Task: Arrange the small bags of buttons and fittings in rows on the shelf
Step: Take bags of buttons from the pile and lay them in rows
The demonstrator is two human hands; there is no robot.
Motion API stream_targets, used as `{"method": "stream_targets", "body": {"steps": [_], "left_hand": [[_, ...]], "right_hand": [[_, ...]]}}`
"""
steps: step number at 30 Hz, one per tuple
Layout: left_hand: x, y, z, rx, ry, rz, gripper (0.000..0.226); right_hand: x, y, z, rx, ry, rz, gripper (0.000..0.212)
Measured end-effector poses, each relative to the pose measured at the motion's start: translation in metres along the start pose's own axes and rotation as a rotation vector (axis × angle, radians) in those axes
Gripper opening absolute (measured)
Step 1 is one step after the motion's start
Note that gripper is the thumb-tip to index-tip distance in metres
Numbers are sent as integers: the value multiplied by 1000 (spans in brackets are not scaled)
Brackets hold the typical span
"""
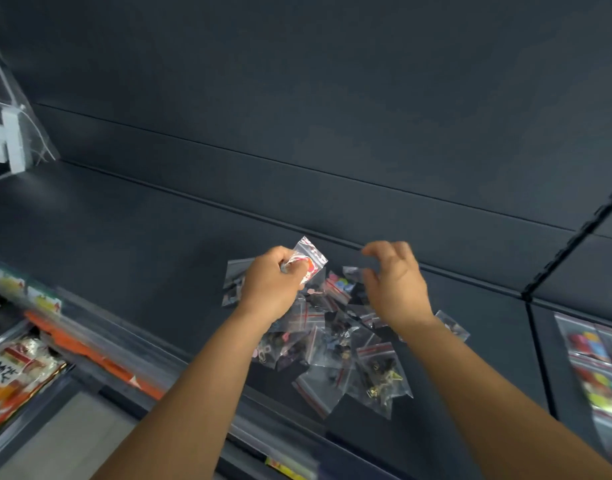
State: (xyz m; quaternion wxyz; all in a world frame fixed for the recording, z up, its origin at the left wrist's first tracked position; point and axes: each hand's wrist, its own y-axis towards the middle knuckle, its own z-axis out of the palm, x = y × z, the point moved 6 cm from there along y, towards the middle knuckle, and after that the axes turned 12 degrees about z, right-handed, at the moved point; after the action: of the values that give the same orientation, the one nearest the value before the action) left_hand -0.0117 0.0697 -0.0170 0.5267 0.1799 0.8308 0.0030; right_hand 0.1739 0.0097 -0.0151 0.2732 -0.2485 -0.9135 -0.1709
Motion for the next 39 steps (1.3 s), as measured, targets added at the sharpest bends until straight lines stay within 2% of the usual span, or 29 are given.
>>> {"method": "stream_targets", "body": {"steps": [2,3,6,9,11,16,21,24,27,30,35,39], "left_hand": [[2,-7,-1,0,-4,-11,10],[3,-10,-2,0,-10,-16,10],[5,-16,-4,-19,-68,-29,6],[4,-22,-8,-36,-85,-22,7],[3,-23,-8,-36,-99,-18,5],[-5,-22,-4,-33,-140,1,9],[-8,-27,-1,-55,-128,6,17],[-8,-31,-2,-54,-139,2,12],[-11,-31,-1,-50,-206,12,9],[-29,-30,9,-29,-309,46,10],[-75,-34,48,74,-441,132,11],[-105,-42,87,127,-464,153,9]], "right_hand": [[17,-9,15,93,-91,-187,22],[19,-12,25,156,-184,-220,25],[9,-10,41,230,-344,-123,35],[10,-9,37,161,-283,-85,23],[11,-9,31,137,-255,-48,23],[14,-12,35,233,-276,-22,36],[15,-14,40,256,-263,28,30],[10,-12,28,167,-90,63,28],[5,-11,-4,101,311,155,12],[4,-17,-40,73,657,177,17],[-12,-34,-77,138,749,158,14],[-40,-48,-110,92,784,190,12]]}}
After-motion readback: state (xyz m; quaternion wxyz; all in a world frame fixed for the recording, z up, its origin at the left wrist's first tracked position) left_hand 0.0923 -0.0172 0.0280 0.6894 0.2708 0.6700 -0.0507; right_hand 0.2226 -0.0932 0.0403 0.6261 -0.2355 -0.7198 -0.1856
